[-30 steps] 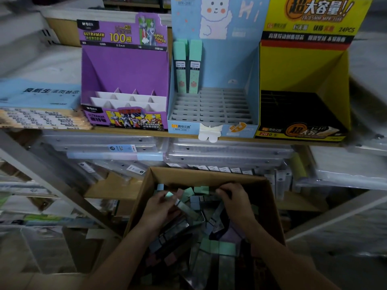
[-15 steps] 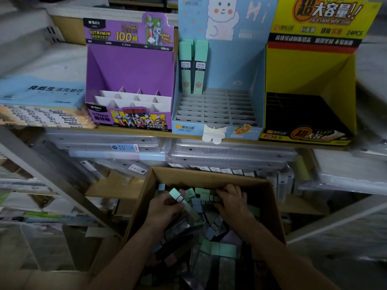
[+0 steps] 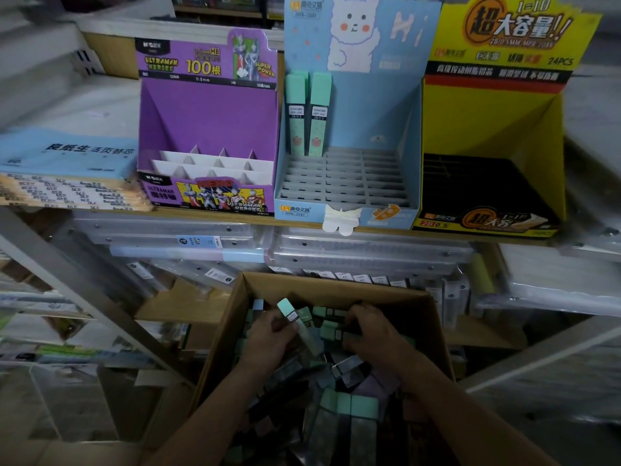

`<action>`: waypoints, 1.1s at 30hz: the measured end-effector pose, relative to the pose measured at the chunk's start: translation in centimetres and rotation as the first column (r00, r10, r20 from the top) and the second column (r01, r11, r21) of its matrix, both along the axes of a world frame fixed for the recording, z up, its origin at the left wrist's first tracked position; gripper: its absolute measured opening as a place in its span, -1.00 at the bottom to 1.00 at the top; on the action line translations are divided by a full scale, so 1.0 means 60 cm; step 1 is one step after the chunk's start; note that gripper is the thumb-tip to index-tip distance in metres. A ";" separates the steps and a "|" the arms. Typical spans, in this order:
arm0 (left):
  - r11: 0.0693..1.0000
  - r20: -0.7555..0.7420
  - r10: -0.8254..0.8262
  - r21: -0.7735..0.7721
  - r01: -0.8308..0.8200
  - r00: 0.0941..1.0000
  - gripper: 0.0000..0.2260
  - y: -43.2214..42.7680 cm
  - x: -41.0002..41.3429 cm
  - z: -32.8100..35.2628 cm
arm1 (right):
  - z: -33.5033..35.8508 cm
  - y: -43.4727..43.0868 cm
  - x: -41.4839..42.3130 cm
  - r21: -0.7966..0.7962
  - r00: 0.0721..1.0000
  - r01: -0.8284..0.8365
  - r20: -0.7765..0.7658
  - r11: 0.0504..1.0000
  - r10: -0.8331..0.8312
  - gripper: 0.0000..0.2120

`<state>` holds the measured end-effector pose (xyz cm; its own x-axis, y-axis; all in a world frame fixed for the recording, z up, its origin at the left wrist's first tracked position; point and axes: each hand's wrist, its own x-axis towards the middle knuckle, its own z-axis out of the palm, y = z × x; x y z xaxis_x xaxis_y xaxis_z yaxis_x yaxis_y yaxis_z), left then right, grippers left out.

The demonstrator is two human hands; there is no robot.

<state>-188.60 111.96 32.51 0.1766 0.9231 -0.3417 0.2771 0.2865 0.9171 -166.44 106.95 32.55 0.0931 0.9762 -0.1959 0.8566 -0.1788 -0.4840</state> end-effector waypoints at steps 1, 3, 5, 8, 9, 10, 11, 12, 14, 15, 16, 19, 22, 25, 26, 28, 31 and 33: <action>1.000 0.004 0.011 -0.005 -0.011 1.000 -0.93 0.000 0.002 0.000 | 0.001 -0.001 0.000 0.001 1.000 -0.008 -0.016 1.000 0.008 -0.69; 0.999 0.013 0.033 -0.024 -0.032 0.999 -0.95 0.000 0.004 0.003 | 0.003 0.000 -0.003 0.012 0.999 -0.045 -0.009 0.999 0.045 -0.69; 0.998 0.021 0.043 -0.042 -0.042 0.999 -0.90 -0.003 0.003 0.006 | 0.005 0.001 -0.006 0.015 0.996 -0.084 0.032 0.996 0.084 -0.66; 0.997 0.042 0.061 -0.057 -0.059 0.997 -0.89 -0.005 0.002 0.008 | 0.007 0.003 -0.009 -0.010 0.985 -0.129 0.115 0.992 0.129 -0.59; 0.995 0.052 0.080 -0.063 -0.077 0.995 -0.89 -0.007 0.003 0.009 | 0.007 0.003 -0.010 -0.015 0.981 -0.135 0.135 0.991 0.136 -0.58; 0.993 0.066 0.100 -0.070 -0.095 0.993 -0.89 -0.008 0.003 0.010 | 0.007 0.003 -0.011 -0.018 0.979 -0.136 0.148 0.991 0.137 -0.57; 0.991 0.088 0.115 -0.076 -0.109 0.989 -0.89 -0.011 0.003 0.011 | 0.008 0.003 -0.012 -0.023 0.978 -0.134 0.156 0.991 0.136 -0.56; 0.990 0.116 0.126 -0.085 -0.116 0.985 -0.88 -0.013 0.002 0.011 | 0.010 0.003 -0.014 -0.029 0.977 -0.133 0.163 0.991 0.136 -0.56; 0.987 0.182 0.136 -0.110 -0.117 0.974 -0.85 -0.018 0.001 0.011 | 0.013 0.003 -0.017 -0.032 0.976 -0.132 0.173 0.991 0.136 -0.59; 0.985 0.212 0.140 -0.127 -0.115 0.967 -0.85 -0.020 0.001 0.012 | 0.015 0.002 -0.019 -0.023 0.977 -0.127 0.171 0.992 0.129 -0.60; 0.982 0.240 0.150 -0.146 -0.117 0.959 -0.85 -0.022 0.002 0.013 | 0.016 0.002 -0.020 -0.010 0.979 -0.120 0.164 0.993 0.119 -0.61; 0.976 0.284 0.177 -0.175 -0.130 0.943 -0.87 -0.030 0.003 0.015 | 0.017 0.001 -0.024 0.005 0.981 -0.121 0.151 0.993 0.118 -0.58; 0.976 0.291 0.162 -0.187 -0.110 0.943 -0.88 -0.036 0.003 0.014 | 0.017 0.004 -0.027 -0.018 0.991 -0.097 0.091 0.995 0.098 -0.60; 0.977 0.254 0.119 -0.202 -0.068 0.960 -0.86 -0.038 0.000 0.006 | 0.010 0.006 -0.021 -0.046 0.996 -0.083 0.018 0.996 0.083 -0.70; 0.978 0.241 0.105 -0.202 -0.056 0.965 -0.87 -0.039 -0.001 0.003 | 0.008 0.005 -0.019 -0.061 0.997 -0.077 0.002 0.995 0.077 -0.71; 0.979 0.230 0.087 -0.201 -0.040 0.969 -0.88 -0.041 -0.003 0.000 | 0.006 0.003 -0.014 -0.064 0.998 -0.058 -0.033 0.996 0.056 -0.73; 0.973 0.290 0.106 -0.229 -0.039 0.951 -0.86 -0.047 -0.003 0.003 | 0.018 0.000 -0.013 -0.005 0.992 -0.015 -0.126 1.000 0.014 -0.86; 0.970 0.347 0.123 -0.240 -0.039 0.930 -0.88 -0.053 0.001 0.012 | 0.039 -0.003 -0.018 0.030 0.974 0.028 -0.225 0.999 -0.021 -0.91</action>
<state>-188.57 108.79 33.23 0.2533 0.8454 -0.4702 -0.0890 0.5043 0.8589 -167.54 106.78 34.86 0.0742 0.9805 -0.1821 0.7210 -0.1789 -0.6695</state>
